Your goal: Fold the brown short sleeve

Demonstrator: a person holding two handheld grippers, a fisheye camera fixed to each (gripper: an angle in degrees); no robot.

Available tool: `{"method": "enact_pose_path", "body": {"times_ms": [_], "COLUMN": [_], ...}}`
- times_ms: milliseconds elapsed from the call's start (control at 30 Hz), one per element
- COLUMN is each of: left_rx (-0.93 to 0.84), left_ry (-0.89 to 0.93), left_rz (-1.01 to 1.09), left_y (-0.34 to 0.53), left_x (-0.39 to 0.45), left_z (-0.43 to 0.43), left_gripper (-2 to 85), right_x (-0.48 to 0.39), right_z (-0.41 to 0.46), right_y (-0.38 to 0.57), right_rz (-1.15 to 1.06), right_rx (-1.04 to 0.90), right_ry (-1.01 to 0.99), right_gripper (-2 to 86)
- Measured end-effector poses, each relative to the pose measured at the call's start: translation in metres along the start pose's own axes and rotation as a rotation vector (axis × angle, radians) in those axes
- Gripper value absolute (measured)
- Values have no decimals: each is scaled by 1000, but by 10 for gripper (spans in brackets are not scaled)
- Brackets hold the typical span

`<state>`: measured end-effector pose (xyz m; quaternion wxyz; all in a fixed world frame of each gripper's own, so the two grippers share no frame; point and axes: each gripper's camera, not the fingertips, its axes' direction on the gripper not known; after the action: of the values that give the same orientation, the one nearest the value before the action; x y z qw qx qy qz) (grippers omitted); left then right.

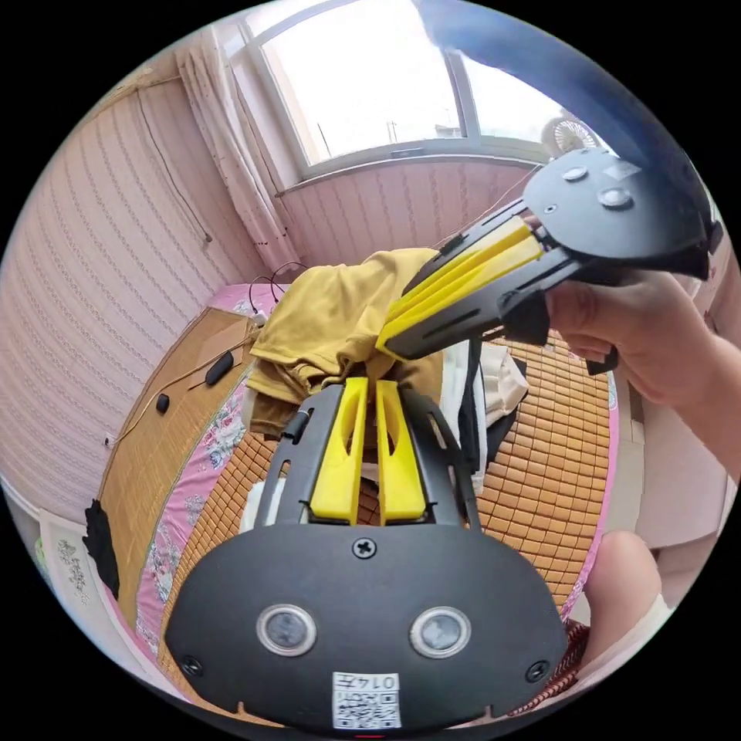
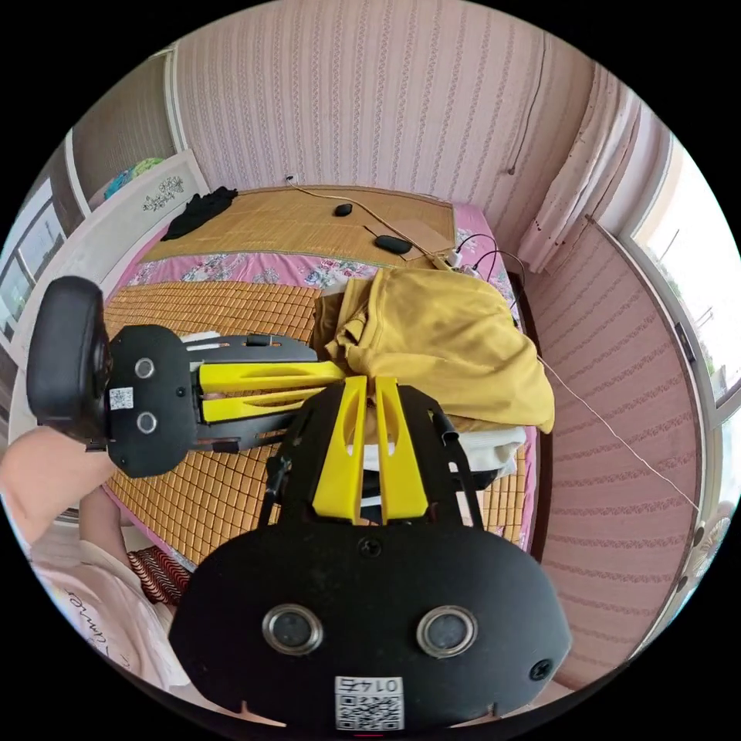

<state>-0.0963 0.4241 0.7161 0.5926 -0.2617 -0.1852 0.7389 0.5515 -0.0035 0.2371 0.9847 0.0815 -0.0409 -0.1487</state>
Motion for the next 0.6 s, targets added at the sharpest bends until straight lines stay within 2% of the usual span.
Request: {"method": "enact_pose_path", "body": {"times_ms": [167, 333, 467, 600], "left_rx": [196, 339, 387, 361], "left_ry": [-25, -193, -278, -318], "left_rz": [-82, -146, -206, -162], "left_y": [-4, 14, 72, 157], "left_x": [-37, -90, -130, -134], "left_z": [-66, -178, -274, -337], "left_gripper": [-2, -5, -8, -8], "right_x": [-4, -47, -100, -150], "right_z": [-58, -135, -178, -171], "right_y": [-22, -65, -97, -76], "right_rz": [-61, -139, -182, -155], "right_rx": [143, 331, 452, 574], "right_ry": [42, -21, -201, -473], "right_gripper": [-4, -5, -4, -4]}}
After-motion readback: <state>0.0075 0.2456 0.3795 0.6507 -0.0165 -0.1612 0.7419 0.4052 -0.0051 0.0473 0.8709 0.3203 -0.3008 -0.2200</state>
